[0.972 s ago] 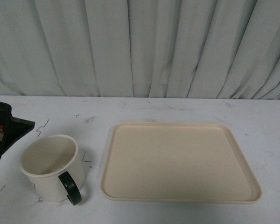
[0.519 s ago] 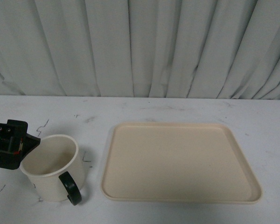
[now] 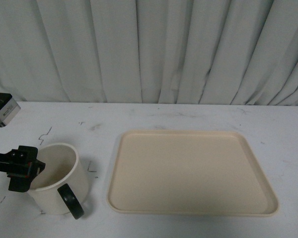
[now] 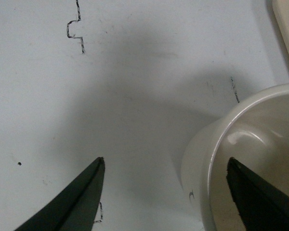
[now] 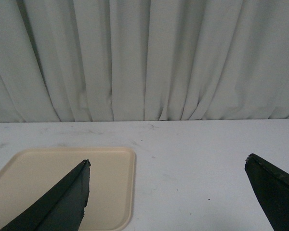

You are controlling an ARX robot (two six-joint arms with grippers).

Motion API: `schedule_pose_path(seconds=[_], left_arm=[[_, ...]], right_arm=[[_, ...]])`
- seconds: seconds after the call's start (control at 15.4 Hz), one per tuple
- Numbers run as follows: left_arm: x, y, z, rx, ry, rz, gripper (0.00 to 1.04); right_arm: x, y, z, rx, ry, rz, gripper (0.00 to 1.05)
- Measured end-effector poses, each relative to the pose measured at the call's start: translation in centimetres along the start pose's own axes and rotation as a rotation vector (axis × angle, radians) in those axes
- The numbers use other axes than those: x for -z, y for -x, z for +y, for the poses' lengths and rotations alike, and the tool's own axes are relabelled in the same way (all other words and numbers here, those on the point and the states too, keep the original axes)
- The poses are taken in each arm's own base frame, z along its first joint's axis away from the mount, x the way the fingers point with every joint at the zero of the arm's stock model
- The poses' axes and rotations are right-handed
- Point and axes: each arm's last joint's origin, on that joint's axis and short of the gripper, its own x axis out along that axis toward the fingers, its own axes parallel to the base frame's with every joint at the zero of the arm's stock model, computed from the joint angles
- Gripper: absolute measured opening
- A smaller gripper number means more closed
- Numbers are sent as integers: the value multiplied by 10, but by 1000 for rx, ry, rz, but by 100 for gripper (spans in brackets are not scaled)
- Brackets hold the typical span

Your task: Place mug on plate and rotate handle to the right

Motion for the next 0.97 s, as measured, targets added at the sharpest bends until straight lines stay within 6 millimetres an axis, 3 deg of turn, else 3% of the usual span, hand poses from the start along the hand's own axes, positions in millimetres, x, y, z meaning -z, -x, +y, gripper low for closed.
schedule_pose_path(seconds=[0.13,0.19,0.26,0.45,0.65,0.84,0.97], left_arm=[[0,0,-4,-12,-11,8,50],[-2,4,-9,-31,-23,11,23],[-11,18,-17,-14,-24,-17,3],[-28,39,-32,5,-65,-53,3],[-62,56,-56,31,-103,-151,3],[-73,59,-71,53,-116,-183,3],[-87,54,-101,107,-130,-204,3]], right_arm=[[0,0,0,0,0,0,98],[0,0,0,0,0,0,98],[0,0,0,0,0,0,98],[0,0,0,0,0,0,98],[0,0,0,0,0,0,98],[0,0,0,0,0,0,98],[0,0,0,0,0,0,98]])
